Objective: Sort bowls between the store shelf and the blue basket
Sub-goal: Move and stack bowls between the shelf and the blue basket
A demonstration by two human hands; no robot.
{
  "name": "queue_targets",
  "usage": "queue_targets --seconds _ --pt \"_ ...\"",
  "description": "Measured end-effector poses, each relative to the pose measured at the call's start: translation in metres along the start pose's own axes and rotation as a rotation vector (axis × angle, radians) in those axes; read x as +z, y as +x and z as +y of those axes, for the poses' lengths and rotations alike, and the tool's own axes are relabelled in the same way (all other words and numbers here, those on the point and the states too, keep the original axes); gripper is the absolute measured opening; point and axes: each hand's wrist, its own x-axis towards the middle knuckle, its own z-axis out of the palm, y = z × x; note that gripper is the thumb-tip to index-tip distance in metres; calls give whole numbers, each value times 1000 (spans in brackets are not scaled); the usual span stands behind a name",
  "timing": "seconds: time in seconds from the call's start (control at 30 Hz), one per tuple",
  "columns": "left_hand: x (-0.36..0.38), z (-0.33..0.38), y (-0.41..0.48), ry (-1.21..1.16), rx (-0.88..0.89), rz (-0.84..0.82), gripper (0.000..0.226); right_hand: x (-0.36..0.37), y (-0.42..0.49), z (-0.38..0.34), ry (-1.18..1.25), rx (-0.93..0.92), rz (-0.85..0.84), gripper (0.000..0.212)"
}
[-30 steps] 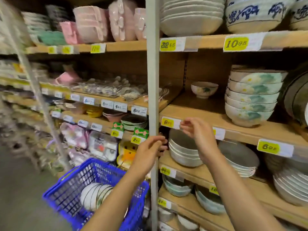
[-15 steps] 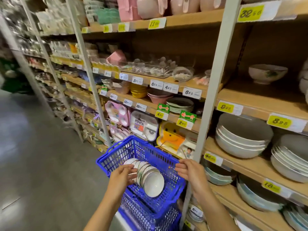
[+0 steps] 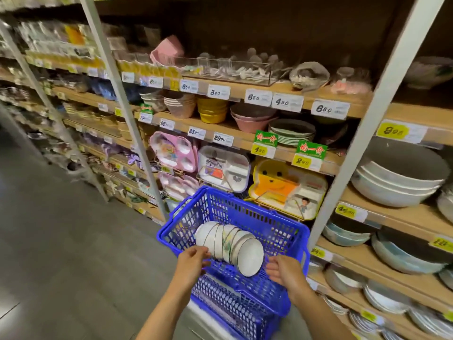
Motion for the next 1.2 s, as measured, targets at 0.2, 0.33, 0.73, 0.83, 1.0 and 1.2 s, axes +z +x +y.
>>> queue_targets --seconds 0.2,0.33,0.73,0.83,1.0,1.2 --pt "24 -9 73 140 -51 -74 21 10 46 2 -16 95 45 26" --pt "47 -20 119 281 -130 -176 24 16 93 8 6 164 69 29" --pt "133 -88 227 448 -561 -321 41 42 219 37 -325 312 163 23" --pt "151 -116 244 482 -666 -359 48 48 246 48 -535 329 123 20" --pt "167 -158 267 443 -675 -307 43 58 284 68 -632 297 73 49" --pt "174 -170 280 999 -331 -439 34 69 315 97 -726 237 68 47"
